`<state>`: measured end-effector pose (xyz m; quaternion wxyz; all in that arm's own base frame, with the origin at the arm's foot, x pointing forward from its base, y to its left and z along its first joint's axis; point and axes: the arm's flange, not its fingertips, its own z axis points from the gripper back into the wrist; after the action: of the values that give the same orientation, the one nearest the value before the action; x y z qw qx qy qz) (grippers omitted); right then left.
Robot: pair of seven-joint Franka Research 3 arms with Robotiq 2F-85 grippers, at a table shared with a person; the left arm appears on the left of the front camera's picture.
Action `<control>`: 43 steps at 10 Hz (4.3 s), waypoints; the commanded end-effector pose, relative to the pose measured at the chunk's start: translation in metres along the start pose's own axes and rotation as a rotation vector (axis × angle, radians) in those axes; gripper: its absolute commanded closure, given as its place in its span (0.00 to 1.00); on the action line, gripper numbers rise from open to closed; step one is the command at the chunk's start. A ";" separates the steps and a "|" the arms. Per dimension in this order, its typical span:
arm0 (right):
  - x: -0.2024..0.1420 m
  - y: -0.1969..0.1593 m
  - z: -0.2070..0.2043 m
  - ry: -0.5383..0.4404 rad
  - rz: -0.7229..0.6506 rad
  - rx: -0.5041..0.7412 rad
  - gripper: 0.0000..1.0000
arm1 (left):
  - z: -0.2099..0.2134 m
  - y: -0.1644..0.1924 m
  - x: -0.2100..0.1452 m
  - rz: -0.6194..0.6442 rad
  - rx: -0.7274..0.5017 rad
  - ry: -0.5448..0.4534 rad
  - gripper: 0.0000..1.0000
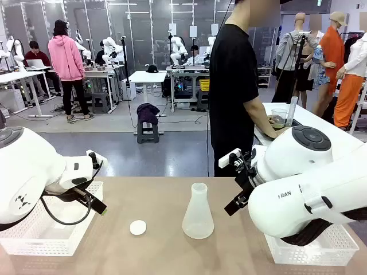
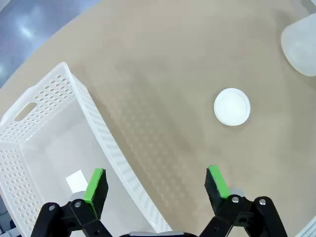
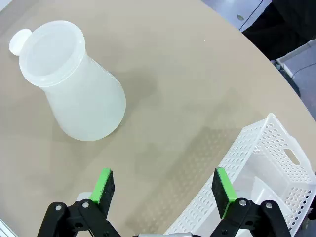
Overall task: Prepare the solutions needed for the experiment.
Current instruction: Pick up the Plastic Funnel and insert it into the Big flask.
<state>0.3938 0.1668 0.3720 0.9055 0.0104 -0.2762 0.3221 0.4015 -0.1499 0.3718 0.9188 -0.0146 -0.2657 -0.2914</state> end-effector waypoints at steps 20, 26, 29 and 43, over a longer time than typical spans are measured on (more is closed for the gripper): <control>0.000 0.000 0.000 0.000 0.000 0.000 0.00 | 0.000 0.000 0.000 0.000 0.000 0.000 0.00; 0.000 0.000 0.000 0.000 0.000 0.000 0.00 | 0.000 0.000 0.000 0.000 0.000 0.000 0.00; 0.000 0.000 0.000 0.000 0.000 0.000 0.00 | 0.000 0.000 0.000 -0.001 0.000 0.000 0.00; 0.012 -0.040 0.156 -0.037 -0.661 0.697 0.00 | 0.160 0.054 -0.033 0.732 -0.956 -0.272 0.00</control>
<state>0.3441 0.1132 0.5176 0.8918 0.4025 -0.1691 0.1188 0.3348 -0.0555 0.5055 0.8284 -0.5192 -0.1984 -0.0691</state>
